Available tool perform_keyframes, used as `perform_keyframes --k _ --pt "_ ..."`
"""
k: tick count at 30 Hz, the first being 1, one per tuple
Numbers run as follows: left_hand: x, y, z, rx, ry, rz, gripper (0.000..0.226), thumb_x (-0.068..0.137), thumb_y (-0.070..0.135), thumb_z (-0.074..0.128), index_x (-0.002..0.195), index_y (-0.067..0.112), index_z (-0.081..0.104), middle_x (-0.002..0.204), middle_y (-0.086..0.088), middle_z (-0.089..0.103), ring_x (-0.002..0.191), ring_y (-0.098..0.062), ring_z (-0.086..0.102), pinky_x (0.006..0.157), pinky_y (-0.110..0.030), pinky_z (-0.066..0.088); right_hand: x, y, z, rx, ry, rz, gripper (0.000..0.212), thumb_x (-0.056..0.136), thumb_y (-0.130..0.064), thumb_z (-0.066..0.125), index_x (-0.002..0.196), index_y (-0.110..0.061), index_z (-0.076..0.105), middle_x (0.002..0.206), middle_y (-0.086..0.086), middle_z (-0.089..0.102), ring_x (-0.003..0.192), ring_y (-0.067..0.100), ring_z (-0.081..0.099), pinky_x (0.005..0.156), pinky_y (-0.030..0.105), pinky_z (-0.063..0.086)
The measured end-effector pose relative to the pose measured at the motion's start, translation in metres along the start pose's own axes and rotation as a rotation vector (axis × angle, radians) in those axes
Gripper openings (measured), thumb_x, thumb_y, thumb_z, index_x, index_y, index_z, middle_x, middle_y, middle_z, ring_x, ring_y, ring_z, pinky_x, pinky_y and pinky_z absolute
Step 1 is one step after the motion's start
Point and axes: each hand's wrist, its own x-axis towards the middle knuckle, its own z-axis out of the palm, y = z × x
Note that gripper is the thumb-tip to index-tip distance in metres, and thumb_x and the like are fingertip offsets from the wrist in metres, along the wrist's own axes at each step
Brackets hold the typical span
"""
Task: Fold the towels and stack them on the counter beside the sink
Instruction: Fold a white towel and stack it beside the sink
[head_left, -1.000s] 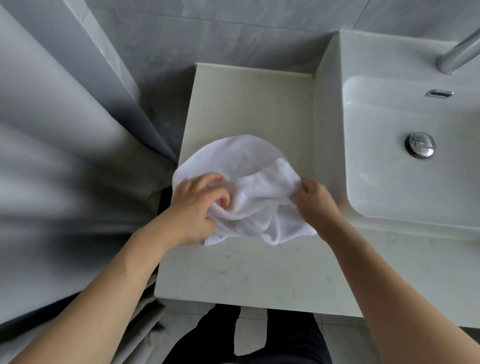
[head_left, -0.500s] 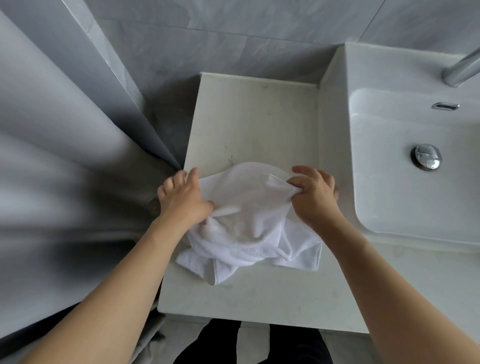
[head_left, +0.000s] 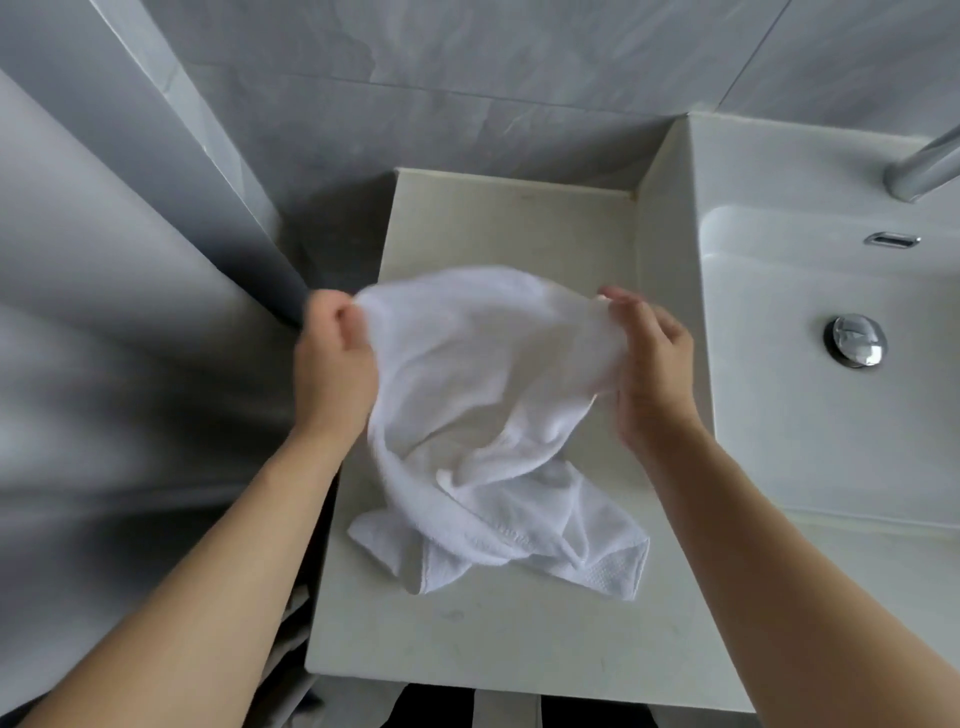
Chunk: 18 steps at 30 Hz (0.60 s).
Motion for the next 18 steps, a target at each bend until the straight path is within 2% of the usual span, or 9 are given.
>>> perform_keyframes --k 2,4,6,8,11,13,15,17,18 --pt "-0.013 -0.004 -0.019 0.055 0.113 0.0 0.007 0.099 0.032 0.039 0.093 0.032 0.042 0.084 0.027 0.054 0.077 0.004 0.055 0.063 -0.02 0.042 0.014 0.0 -0.005 -0.335 0.088 -0.094 0.01 0.077 -0.027 0.059 0.079 -0.019 0.064 0.101 0.001 0.062 0.091 0.018 0.058 0.083 0.033 0.047" --pt "-0.024 -0.012 -0.024 0.309 -0.202 -0.135 0.005 0.098 0.029 0.044 0.097 0.026 0.047 0.087 0.016 0.056 0.083 -0.016 0.059 0.066 -0.035 0.044 0.024 0.01 -0.003 -0.601 0.124 0.047 0.038 0.081 -0.033 0.055 0.117 -0.022 0.057 0.126 0.005 0.051 0.112 0.026 0.052 0.1 0.038 0.042" --pt "-0.032 -0.014 -0.02 0.529 -0.538 -0.239 0.01 0.096 0.029 0.05 0.104 0.023 0.049 0.095 0.006 0.059 0.083 -0.02 0.06 0.07 -0.038 0.049 0.028 0.024 0.009 -0.594 0.118 0.281 0.068 0.077 -0.045 0.056 0.137 -0.018 0.04 0.135 0.011 0.044 0.117 0.033 0.05 0.101 0.044 0.045" --pt "-0.029 -0.009 -0.014 0.509 -0.49 -0.215 0.018 0.093 0.027 0.053 0.107 0.021 0.044 0.097 0.003 0.058 0.085 -0.021 0.059 0.076 -0.043 0.052 0.03 0.04 0.023 -0.501 0.094 0.438 0.073 0.072 -0.052 0.065 0.129 -0.015 0.038 0.127 0.012 0.051 0.11 0.033 0.056 0.097 0.045 0.048" --pt "-0.012 0.0 0.003 0.387 -0.341 -0.238 0.05 0.089 0.033 0.053 0.134 0.027 0.032 0.12 -0.001 0.053 0.104 -0.029 0.056 0.087 -0.048 0.05 0.035 0.062 0.039 -0.454 0.032 0.578 0.077 0.067 -0.056 0.076 0.118 -0.012 0.037 0.113 0.009 0.054 0.099 0.027 0.057 0.086 0.038 0.047" --pt "0.006 0.002 0.017 0.324 -0.331 -0.394 0.063 0.09 0.041 0.05 0.145 0.038 0.02 0.136 -0.004 0.045 0.116 -0.032 0.05 0.095 -0.05 0.046 0.04 0.071 0.047 -0.502 -0.034 0.515 0.074 0.068 -0.052 0.077 0.117 -0.009 0.043 0.106 0.01 0.059 0.092 0.028 0.06 0.079 0.037 0.049" --pt "0.021 -0.003 0.031 0.287 -0.331 -0.525 0.065 0.093 0.044 0.045 0.15 0.043 0.014 0.143 -0.007 0.043 0.126 -0.036 0.043 0.102 -0.051 0.041 0.044 0.075 0.055 -0.615 -0.113 0.39 0.051 0.075 -0.04 0.072 0.111 -0.007 0.055 0.104 0.012 0.067 0.096 0.032 0.065 0.083 0.04 0.055" --pt "0.026 -0.01 0.041 0.351 -0.335 -0.515 0.06 0.095 0.043 0.044 0.15 0.042 0.019 0.143 -0.009 0.044 0.13 -0.037 0.036 0.105 -0.051 0.036 0.045 0.075 0.065 -0.716 -0.181 0.284 0.037 0.08 -0.03 0.062 0.11 -0.008 0.059 0.107 0.012 0.066 0.1 0.034 0.063 0.086 0.04 0.053" --pt "0.026 -0.013 0.046 0.401 -0.334 -0.463 0.057 0.096 0.044 0.045 0.148 0.042 0.023 0.144 -0.008 0.042 0.13 -0.037 0.035 0.106 -0.051 0.033 0.045 0.073 0.069 -0.736 -0.19 0.257 0.044 0.079 -0.034 0.059 0.116 -0.009 0.055 0.111 0.011 0.062 0.103 0.033 0.06 0.088 0.04 0.052"
